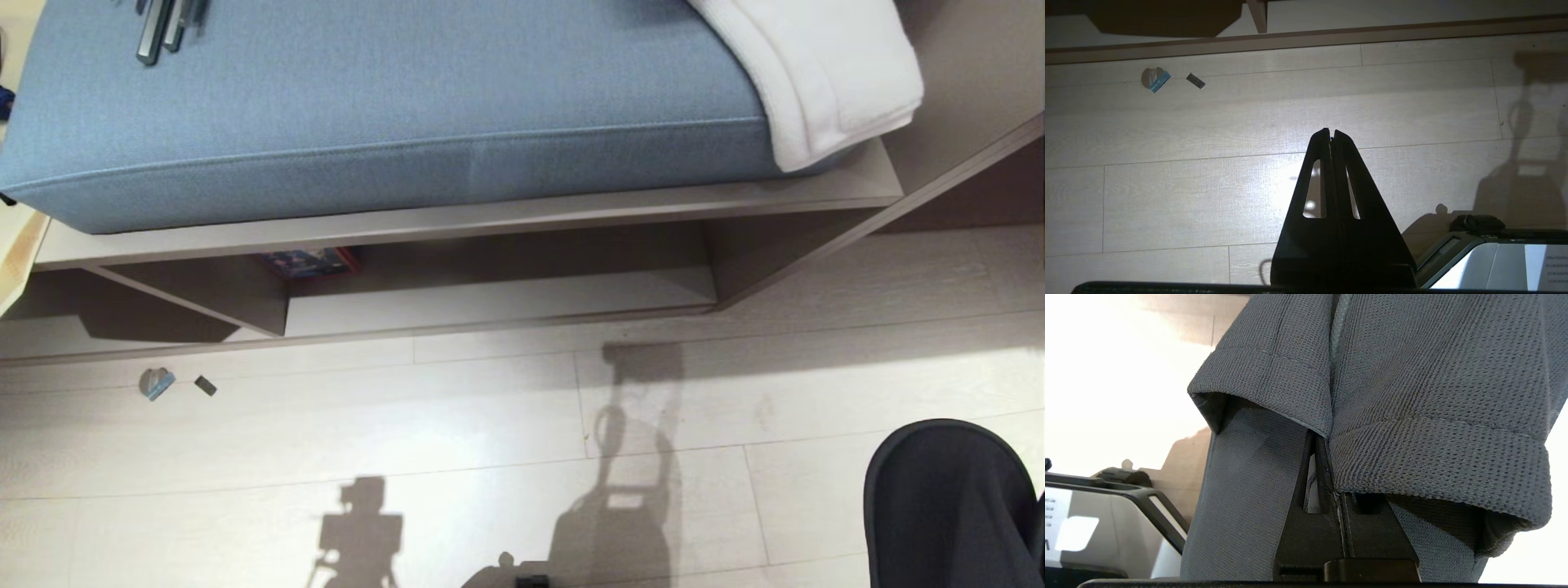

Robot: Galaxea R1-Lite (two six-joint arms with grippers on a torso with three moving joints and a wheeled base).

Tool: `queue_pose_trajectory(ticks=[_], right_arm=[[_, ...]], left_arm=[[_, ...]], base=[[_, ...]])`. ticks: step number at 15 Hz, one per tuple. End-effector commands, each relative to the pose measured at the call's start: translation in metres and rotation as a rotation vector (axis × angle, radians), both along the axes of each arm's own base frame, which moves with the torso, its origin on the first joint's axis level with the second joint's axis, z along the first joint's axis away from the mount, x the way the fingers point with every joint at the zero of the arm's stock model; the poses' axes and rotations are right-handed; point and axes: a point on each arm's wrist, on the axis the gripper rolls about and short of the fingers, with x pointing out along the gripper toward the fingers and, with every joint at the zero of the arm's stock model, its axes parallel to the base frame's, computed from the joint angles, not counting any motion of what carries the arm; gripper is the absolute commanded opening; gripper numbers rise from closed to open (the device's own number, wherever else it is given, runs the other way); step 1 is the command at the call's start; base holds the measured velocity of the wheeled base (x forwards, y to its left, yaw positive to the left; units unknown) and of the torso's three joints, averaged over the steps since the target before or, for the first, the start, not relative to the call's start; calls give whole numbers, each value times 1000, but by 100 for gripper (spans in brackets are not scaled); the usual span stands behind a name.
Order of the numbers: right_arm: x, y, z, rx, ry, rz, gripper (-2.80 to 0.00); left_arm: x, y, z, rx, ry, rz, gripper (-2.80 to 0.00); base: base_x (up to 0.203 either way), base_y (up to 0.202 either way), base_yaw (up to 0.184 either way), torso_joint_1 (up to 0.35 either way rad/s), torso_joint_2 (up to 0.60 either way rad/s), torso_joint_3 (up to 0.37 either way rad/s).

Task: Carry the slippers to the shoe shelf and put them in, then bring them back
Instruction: Place the slippers into the shoe cabinet

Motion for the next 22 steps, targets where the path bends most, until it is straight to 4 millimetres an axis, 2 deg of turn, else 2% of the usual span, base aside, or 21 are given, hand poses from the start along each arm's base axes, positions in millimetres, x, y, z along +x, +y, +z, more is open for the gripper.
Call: queue_pose_trajectory(ticks=[1,6,7,9,11,14,17,19,22], right_arm=[[0,0,0,3,3,0,-280],[6,0,3,3,95,8,-280],[9,0,10,12,108,22,-280],[16,2,45,78,97,88,-280],[32,4,66,109,165,165,-280],[64,6,82,69,280,279,-280],[99,8,87,0,372,358,-280],[114,10,83,-73,411,420,-280],[137,12,81,-91,445,445,-280]], left_arm=[[1,0,-2,-1,8,0,-280],[1,0,-2,-1,8,0,-280],[1,0,-2,1,8,0,-280],[1,0,-2,1,8,0,-280],[1,0,-2,-1,8,0,-280],[1,0,-2,-1,8,0,-280],[1,0,-2,-1,8,0,-280],[1,0,-2,-1,8,0,-280],[1,0,-2,-1,8,0,-280]], base=[[0,0,0,-6,6,-198],[0,0,0,1,4,-199],[0,0,0,2,7,-202],[0,0,0,4,4,-195],[0,0,0,2,1,-197],[0,0,0,3,3,-194],[0,0,0,5,-2,-199],[0,0,0,2,-1,-198],[0,0,0,1,6,-192]])
